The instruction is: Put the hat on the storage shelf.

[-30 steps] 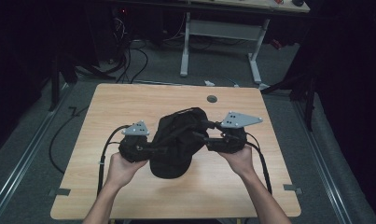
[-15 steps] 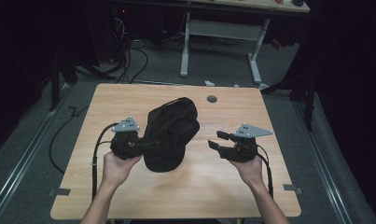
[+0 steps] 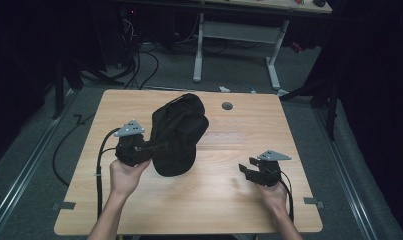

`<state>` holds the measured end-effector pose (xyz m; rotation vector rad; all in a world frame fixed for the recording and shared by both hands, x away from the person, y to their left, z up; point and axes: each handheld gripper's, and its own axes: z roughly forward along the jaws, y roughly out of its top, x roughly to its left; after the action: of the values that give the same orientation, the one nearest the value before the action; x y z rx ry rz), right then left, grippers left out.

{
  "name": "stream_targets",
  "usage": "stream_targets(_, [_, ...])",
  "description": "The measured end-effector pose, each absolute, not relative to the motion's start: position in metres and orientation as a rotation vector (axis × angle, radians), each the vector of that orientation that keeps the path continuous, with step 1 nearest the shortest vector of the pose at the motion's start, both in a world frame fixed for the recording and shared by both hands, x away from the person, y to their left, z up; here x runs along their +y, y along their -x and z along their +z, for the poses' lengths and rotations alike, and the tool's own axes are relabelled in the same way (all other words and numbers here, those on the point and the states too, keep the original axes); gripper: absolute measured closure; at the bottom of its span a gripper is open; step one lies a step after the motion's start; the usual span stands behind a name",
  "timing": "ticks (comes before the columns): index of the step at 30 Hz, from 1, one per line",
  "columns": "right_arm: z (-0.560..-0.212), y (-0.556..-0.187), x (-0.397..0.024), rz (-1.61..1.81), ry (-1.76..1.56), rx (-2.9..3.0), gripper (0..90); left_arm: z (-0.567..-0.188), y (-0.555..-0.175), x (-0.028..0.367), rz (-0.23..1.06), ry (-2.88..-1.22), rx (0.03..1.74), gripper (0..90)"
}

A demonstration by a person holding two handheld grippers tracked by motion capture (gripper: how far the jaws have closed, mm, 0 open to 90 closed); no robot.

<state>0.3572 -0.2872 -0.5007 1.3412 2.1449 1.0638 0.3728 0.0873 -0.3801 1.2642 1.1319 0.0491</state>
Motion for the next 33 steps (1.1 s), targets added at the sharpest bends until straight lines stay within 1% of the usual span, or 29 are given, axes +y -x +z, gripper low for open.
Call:
stream_targets(8, [-0.523, -0.361, -0.297, 0.938, -1.38, 2.127, 43.9, -0.37, -0.382, 0.091, 0.086, -1.203, 1.139, 85.5])
stream_targets(12, [-0.53, -0.362, -0.299, 0.902, -1.388, 2.113, 41.8, -0.365, -0.387, 0.092, 0.108, -1.173, 1.143, 85.5])
stream_targets(15, [-0.53, -0.363, -0.299, 0.893, -1.399, 2.106, 38.9, -0.362, -0.391, 0.093, 0.134, -1.147, 1.15, 85.5])
stream_targets(19, [-0.531, -0.364, -0.299, 0.888, -1.411, 2.098, 37.2, -0.362, -0.396, 0.094, 0.164, -1.126, 1.165, 85.5])
stream_targets(33, [-0.531, -0.363, -0.299, 0.886, -1.419, 2.095, 36.3, -0.356, -0.424, 0.092, 0.309, -1.094, 1.221, 85.4])
